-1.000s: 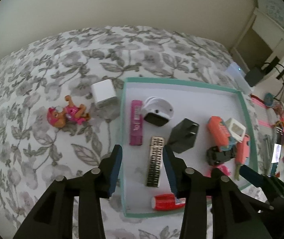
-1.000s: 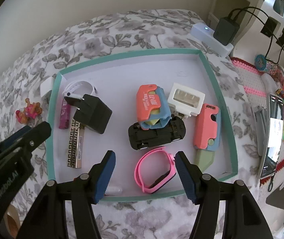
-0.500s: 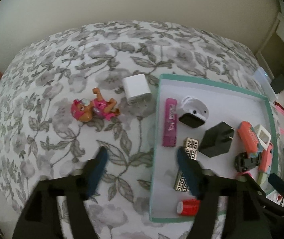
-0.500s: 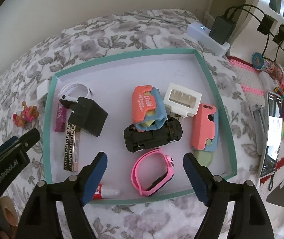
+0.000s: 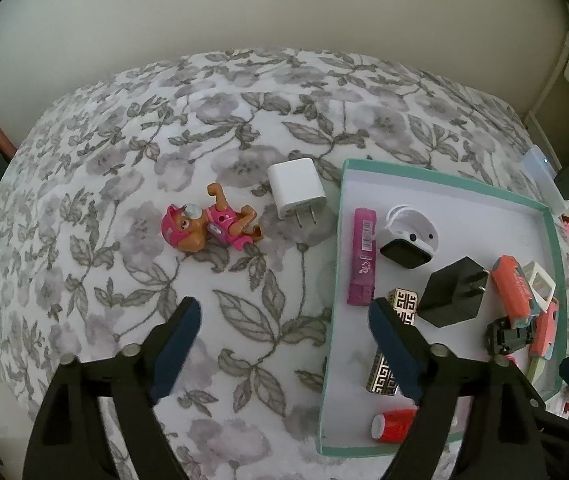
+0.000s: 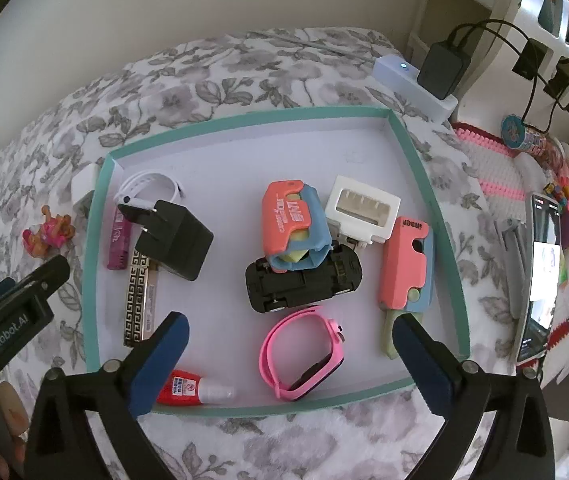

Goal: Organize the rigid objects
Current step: 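Move both open tools from the tray back to the dog figurine and charger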

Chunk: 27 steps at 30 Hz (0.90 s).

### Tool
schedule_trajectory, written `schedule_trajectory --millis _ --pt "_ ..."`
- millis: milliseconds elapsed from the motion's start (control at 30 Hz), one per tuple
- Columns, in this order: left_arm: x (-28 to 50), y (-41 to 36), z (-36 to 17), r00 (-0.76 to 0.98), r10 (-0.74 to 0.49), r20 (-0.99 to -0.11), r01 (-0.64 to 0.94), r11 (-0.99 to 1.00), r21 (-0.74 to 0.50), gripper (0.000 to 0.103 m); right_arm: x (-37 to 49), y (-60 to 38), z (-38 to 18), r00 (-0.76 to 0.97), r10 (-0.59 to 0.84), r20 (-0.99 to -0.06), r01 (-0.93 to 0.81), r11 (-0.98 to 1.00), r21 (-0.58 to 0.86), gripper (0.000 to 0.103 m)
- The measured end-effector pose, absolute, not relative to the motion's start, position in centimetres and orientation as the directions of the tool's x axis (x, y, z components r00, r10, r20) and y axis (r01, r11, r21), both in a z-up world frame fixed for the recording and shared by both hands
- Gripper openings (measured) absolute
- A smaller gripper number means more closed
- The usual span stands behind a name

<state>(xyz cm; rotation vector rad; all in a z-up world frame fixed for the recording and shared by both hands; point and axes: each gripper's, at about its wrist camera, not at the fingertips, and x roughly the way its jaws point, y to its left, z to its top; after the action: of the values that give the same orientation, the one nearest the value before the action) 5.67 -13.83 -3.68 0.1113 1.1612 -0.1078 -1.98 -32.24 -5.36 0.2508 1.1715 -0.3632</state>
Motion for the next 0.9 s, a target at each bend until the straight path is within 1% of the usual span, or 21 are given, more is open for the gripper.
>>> schedule_trajectory --millis 400,667,733,900 --pt "6.6 -11.8 -2.7 0.424 -0.046 -0.905 0.094 0.996 -0.007 0.095 -2.1 -32.2 -5.0 0.367 -0.133 -0.921 0.410 0.912 0.031 0.103" --pt "8.9 -6.7 -1.2 0.482 -0.064 -0.874 -0.018 0.996 -0.083 0.095 -1.2 -30.2 -2.6 0.476 -0.097 -0.874 0.363 0.927 0.095 0.103" --pt "9.4 -5.8 -1.2 0.483 -0.074 -0.872 -0.035 0.994 -0.103 0.100 -0.6 -29.6 -2.5 0.483 -0.080 -0.872 0.344 0.933 0.105 0.103" --pt "10.8 -4.6 -1.8 0.461 -0.103 -0.881 -0.070 0.986 -0.151 0.101 0.6 -28.5 -2.0 0.509 -0.039 -0.860 0.303 0.943 0.136 0.103"
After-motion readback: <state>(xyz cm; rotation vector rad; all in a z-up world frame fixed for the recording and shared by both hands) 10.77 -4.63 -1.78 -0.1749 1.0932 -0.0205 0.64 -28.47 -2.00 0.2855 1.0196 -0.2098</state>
